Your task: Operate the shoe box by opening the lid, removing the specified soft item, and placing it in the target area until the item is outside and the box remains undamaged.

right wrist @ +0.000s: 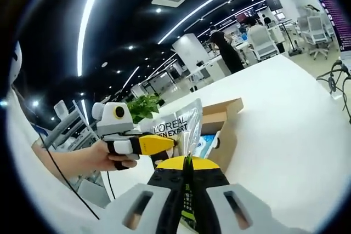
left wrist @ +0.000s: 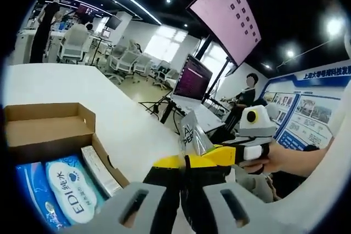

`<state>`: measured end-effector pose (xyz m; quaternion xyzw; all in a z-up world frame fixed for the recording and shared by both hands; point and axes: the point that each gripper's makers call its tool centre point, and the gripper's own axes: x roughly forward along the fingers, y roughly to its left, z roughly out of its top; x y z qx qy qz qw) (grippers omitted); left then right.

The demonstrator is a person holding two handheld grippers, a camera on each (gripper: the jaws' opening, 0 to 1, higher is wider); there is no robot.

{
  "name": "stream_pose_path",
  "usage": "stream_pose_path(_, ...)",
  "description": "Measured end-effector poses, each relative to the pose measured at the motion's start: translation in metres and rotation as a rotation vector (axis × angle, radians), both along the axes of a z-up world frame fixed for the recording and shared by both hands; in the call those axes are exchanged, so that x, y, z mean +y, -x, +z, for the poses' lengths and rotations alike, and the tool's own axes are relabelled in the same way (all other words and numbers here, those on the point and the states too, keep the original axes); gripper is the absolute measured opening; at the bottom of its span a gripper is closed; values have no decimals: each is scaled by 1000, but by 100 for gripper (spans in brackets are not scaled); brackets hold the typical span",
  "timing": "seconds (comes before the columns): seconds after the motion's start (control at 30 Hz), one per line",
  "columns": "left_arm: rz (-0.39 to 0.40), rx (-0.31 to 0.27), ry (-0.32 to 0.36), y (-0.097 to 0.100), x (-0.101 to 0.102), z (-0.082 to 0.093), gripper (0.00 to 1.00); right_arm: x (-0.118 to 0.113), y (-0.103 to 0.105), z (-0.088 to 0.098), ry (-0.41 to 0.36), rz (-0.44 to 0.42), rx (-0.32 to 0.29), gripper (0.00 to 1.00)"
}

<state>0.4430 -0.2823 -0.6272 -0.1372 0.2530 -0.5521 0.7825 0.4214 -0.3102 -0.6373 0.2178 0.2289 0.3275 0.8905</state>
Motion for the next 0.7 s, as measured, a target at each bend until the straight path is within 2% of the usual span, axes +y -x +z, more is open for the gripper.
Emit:
stream_pose_path(0.17, -2, 11, 9, 4, -4, 1, 0, -4, 4, 1, 49, 11, -44, 0)
stream_pose_path(0.3, -4, 68, 47, 9, -9, 1, 0, -9, 8, 3, 88, 19, -47, 0)
stream_pose_path(0.47, -17, 56, 61, 12, -10, 9, 0, -10, 11, 11, 100, 4, -64, 0)
stream_pose_path(0.7, -24, 44, 47, 11, -5, 16, 0, -4, 9, 19, 152, 9, -99, 0)
